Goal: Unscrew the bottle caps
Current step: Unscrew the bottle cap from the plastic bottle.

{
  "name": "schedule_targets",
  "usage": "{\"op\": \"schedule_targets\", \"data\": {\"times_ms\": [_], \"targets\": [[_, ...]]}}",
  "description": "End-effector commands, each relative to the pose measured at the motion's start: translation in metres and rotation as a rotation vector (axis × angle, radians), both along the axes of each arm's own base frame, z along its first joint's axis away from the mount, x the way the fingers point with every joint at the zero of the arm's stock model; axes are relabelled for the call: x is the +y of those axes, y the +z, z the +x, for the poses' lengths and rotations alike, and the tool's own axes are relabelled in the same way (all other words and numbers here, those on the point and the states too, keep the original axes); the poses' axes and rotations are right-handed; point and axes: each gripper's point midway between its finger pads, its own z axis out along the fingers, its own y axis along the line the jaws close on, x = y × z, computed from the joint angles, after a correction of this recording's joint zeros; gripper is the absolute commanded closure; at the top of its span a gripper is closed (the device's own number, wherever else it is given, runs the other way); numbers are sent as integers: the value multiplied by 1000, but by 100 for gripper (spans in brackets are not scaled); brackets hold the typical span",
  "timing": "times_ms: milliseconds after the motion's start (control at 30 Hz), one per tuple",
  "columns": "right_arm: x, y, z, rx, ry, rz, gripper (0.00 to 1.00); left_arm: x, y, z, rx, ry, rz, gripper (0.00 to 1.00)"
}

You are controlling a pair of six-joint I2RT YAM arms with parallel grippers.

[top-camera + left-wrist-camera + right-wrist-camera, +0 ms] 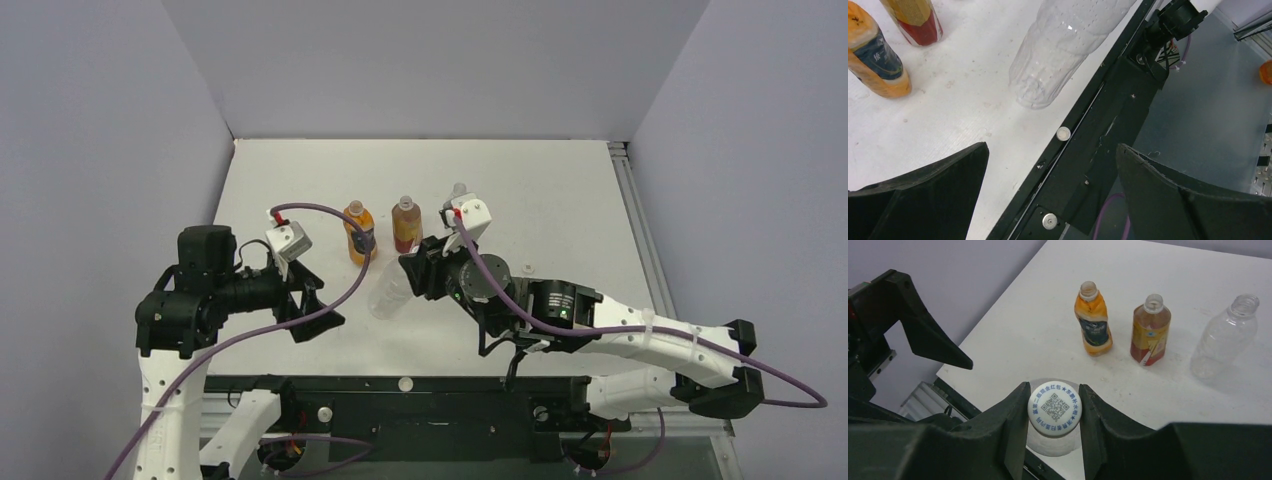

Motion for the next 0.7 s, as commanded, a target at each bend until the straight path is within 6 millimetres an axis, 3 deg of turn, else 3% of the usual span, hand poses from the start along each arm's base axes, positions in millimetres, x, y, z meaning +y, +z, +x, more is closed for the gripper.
{"op": "schedule_targets", "data": {"times_ms": [0, 133, 300, 500, 667], "targets": [[27, 30, -8, -8, 50, 75, 73, -9, 20, 3, -101, -40, -62, 3], [41, 35, -11, -11, 82, 85, 70, -13, 31, 5, -123, -28, -115, 4], [45, 43, -13, -20, 109, 109, 71, -16, 34, 8, -131, -21, -146, 4], [40, 62, -14, -31, 115, 128, 73, -21, 36, 5, -178, -60, -181, 3], [26, 75, -16, -39, 110, 183, 73, -32, 51, -4, -184, -164, -261, 3]]}}
